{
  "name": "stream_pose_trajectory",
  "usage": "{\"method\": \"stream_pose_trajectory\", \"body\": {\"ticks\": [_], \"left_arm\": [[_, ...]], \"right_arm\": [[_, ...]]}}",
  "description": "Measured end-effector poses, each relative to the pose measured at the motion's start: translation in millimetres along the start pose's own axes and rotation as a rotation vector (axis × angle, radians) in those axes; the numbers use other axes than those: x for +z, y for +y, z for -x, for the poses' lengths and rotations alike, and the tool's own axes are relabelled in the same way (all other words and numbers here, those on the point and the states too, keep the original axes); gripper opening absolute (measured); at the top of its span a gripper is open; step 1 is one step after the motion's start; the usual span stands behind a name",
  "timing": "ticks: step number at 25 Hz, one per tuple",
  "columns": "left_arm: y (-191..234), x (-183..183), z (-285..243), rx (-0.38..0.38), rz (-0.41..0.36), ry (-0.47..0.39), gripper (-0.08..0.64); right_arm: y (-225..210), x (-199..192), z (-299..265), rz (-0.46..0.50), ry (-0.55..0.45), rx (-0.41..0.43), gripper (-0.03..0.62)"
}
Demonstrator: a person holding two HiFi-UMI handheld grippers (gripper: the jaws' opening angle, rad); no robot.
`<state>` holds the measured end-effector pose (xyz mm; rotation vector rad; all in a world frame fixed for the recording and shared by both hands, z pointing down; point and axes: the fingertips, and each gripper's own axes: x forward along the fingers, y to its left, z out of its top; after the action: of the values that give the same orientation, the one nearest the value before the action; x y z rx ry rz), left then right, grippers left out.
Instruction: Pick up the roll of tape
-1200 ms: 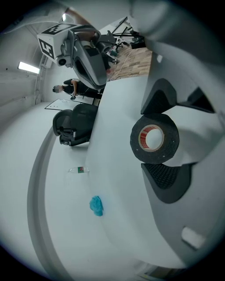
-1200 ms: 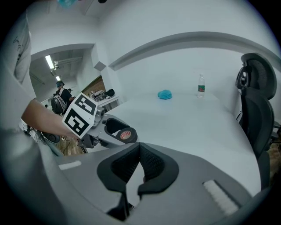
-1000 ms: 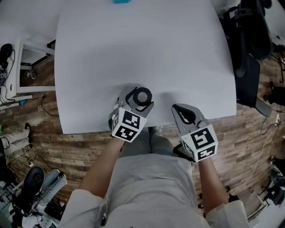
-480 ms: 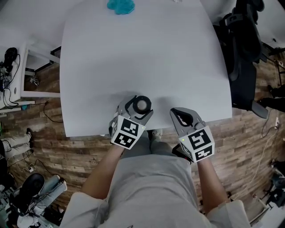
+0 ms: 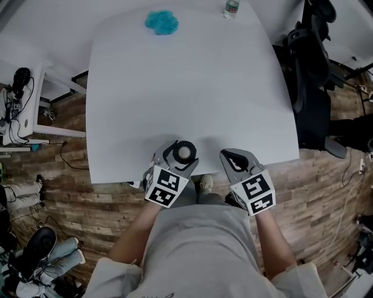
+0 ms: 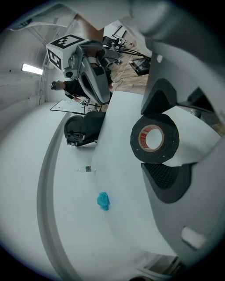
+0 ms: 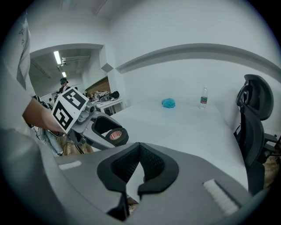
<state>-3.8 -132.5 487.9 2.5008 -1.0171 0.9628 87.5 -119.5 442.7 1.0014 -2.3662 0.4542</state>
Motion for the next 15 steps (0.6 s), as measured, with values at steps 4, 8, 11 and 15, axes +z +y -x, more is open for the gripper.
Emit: {"method": "stream_pose_trajectory", "body": {"ticks": [4, 8, 11, 15], "left_arm": [[-4, 0, 14, -0.014, 0.032, -0.024, 0.367], [-4, 3, 29, -0.014, 0.051, -0.039, 0.367], [-3, 8, 44, -0.008, 0.041, -0.044, 0.367], [2, 19, 58, 0.006, 0.029, -0.063, 0.367]], "right_arm": [[10, 3, 5, -0.016, -0.014, 0.003, 0.006], [12, 9, 8, -0.054, -0.033, 0.008, 0.006], [14, 16, 12, -0.047, -0.046, 0.003, 0.006], [16, 22, 16, -0.03, -0.052, 0.007, 0.005]]}}
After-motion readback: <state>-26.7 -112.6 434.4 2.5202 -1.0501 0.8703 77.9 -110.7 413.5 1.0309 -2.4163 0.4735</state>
